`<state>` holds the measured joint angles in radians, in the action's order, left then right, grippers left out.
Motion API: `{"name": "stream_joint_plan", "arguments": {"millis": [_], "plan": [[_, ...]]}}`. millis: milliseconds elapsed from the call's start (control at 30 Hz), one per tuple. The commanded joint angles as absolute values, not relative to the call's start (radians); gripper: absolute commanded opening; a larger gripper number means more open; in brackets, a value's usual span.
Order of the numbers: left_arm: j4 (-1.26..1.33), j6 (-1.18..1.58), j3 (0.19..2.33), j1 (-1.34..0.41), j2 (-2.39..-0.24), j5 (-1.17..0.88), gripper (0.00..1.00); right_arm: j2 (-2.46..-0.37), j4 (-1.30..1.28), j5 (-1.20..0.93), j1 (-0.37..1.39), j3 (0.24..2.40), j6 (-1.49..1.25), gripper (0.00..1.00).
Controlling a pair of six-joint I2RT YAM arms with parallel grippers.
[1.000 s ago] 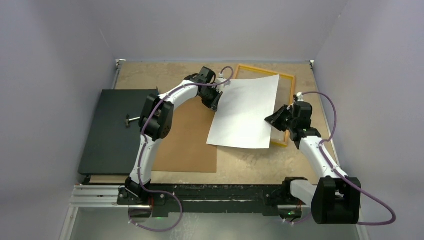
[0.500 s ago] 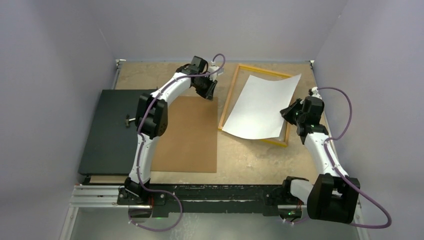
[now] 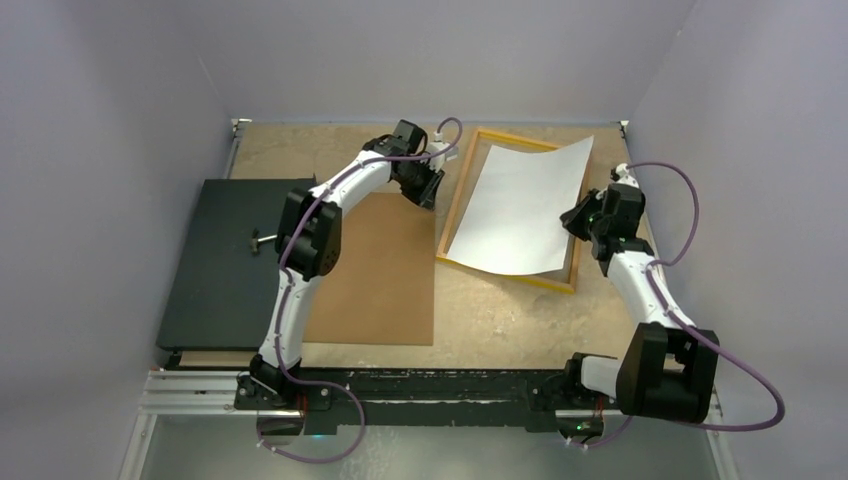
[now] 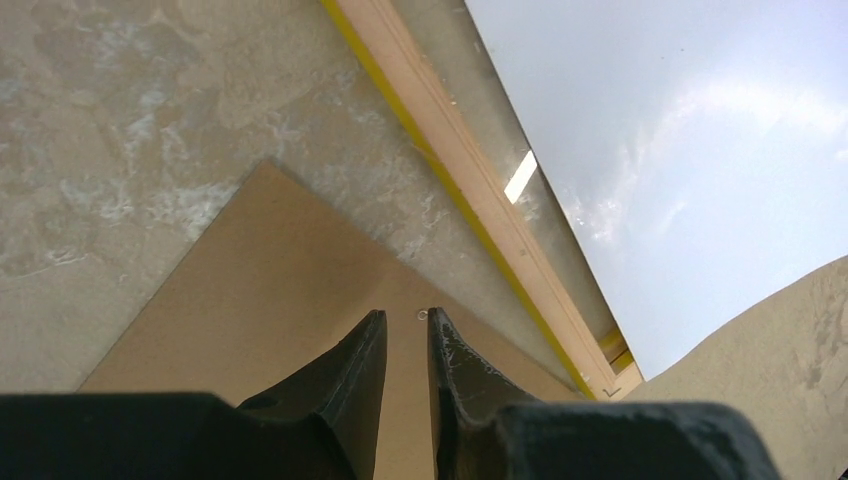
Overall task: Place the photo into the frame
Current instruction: Adjust the photo in the photo frame.
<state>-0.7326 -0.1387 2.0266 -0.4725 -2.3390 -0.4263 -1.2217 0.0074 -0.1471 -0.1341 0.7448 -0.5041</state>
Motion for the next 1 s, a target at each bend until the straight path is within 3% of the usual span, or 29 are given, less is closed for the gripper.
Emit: {"name": "stream_joint_plan", "arguments": {"millis": [0, 967], "plan": [[-0.709, -0.119, 2.023, -0.486, -2.314, -0.459, 0.2, -1.235, 0.074, -0.131, -0.135, 0.788, -0.456, 0.0], [-0.687, -0.113, 1.992, -0.508, -2.317, -0.472, 0.17, -1.402, 0.186, -0.2, -0.131, 0.815, -0.391, 0.0]]}}
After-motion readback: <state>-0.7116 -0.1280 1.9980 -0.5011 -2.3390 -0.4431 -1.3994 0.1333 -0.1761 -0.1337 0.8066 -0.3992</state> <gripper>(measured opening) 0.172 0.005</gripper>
